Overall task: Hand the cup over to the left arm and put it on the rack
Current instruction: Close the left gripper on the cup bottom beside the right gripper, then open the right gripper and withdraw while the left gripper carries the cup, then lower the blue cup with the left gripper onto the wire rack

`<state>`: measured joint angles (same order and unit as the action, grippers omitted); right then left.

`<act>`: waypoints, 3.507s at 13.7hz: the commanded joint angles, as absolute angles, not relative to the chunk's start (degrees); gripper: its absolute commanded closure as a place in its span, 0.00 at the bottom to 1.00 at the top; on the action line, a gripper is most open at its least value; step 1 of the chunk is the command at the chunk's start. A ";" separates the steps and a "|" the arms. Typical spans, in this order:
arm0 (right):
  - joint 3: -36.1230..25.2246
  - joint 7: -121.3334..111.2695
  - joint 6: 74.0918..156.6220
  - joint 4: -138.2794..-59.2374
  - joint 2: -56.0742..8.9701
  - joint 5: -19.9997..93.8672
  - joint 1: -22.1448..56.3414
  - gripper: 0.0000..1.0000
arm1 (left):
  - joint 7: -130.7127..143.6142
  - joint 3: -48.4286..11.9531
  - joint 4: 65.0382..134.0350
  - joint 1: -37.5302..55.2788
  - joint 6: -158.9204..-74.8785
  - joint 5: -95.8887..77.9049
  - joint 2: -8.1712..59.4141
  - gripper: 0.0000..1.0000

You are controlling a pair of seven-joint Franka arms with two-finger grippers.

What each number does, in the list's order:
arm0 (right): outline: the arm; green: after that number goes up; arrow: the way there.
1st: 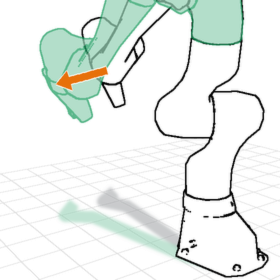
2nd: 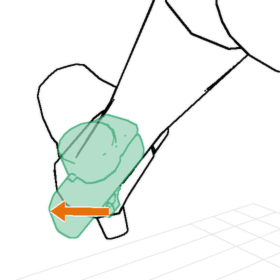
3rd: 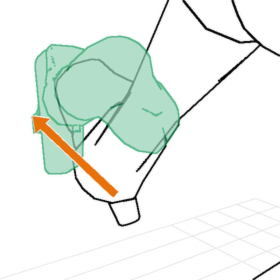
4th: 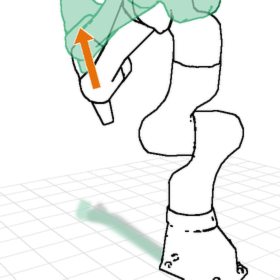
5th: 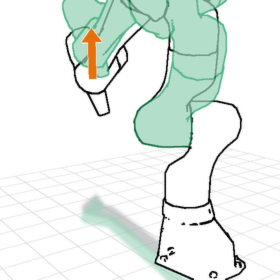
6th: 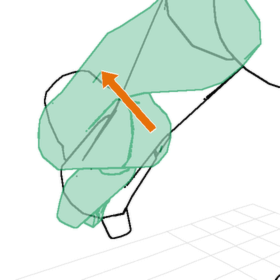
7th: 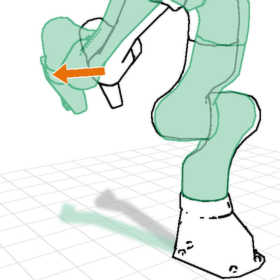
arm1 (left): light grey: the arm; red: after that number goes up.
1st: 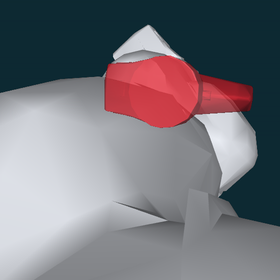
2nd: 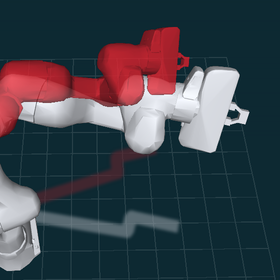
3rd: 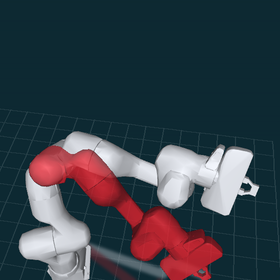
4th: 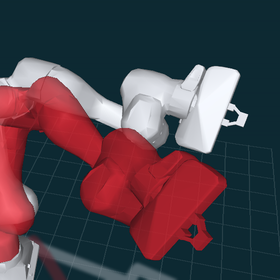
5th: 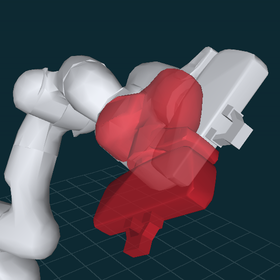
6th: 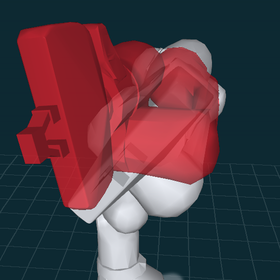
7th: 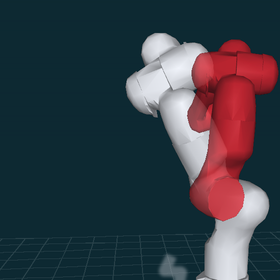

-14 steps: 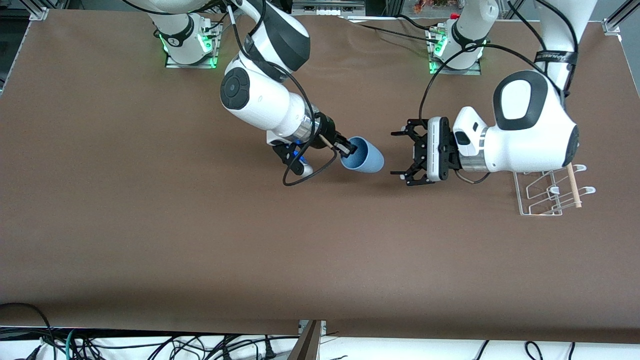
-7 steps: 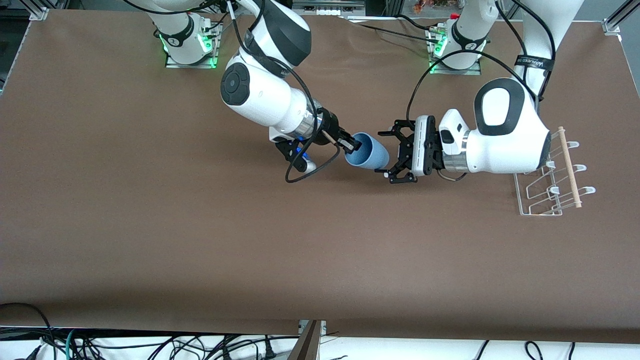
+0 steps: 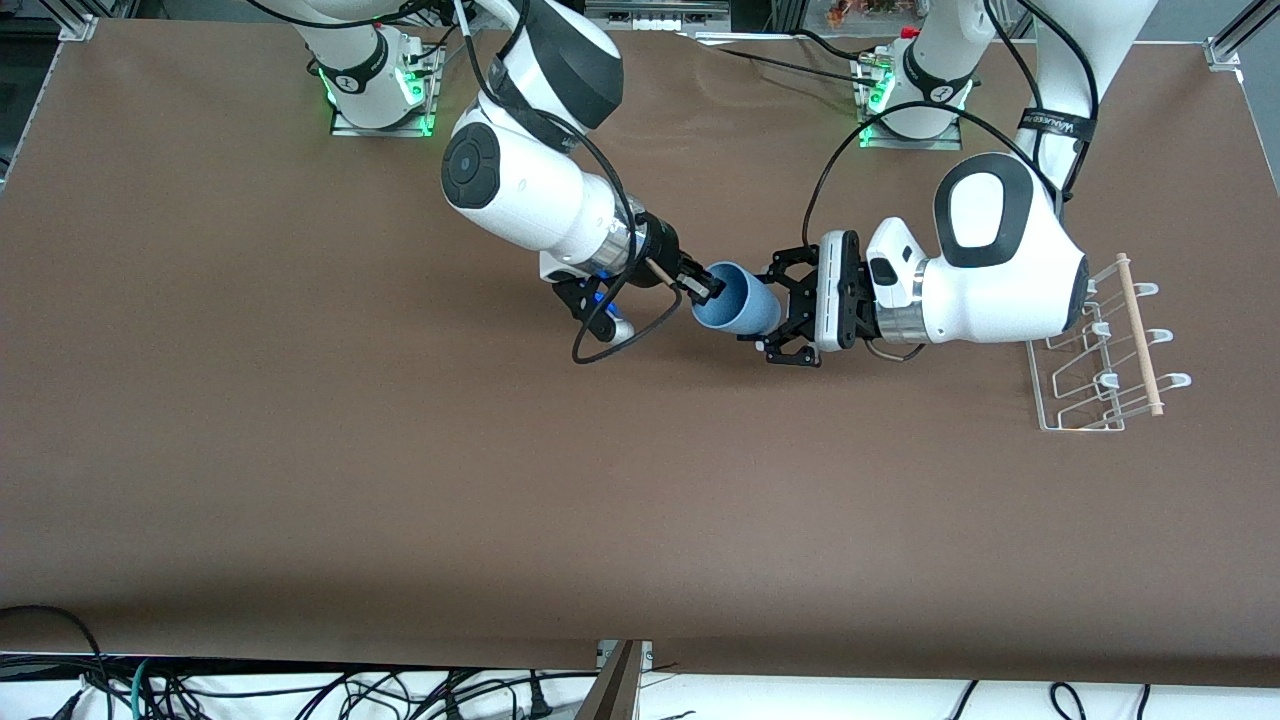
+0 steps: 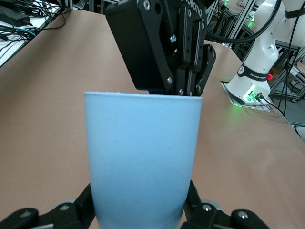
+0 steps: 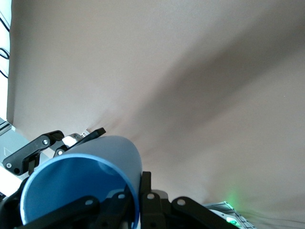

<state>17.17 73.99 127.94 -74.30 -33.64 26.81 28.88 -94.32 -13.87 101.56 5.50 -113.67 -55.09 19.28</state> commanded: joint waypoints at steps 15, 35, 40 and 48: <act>15.64 46.60 90.28 -72.07 -25.67 24.79 3.80 0.01 | -77.44 -13.27 95.02 4.92 -96.95 -18.60 15.91 1.00; 8.53 13.73 96.56 -99.70 -2.58 4.41 -4.75 0.01 | -38.43 -13.36 107.55 3.26 -66.17 53.68 20.92 1.00; 7.57 0.54 101.34 -107.49 2.29 0.18 -4.57 0.01 | -33.33 -13.27 113.81 1.41 -69.78 55.28 19.51 1.00; -0.09 -4.66 100.11 -105.56 2.02 0.18 0.70 0.01 | -26.72 -13.27 119.17 -1.40 -77.24 59.05 19.51 1.00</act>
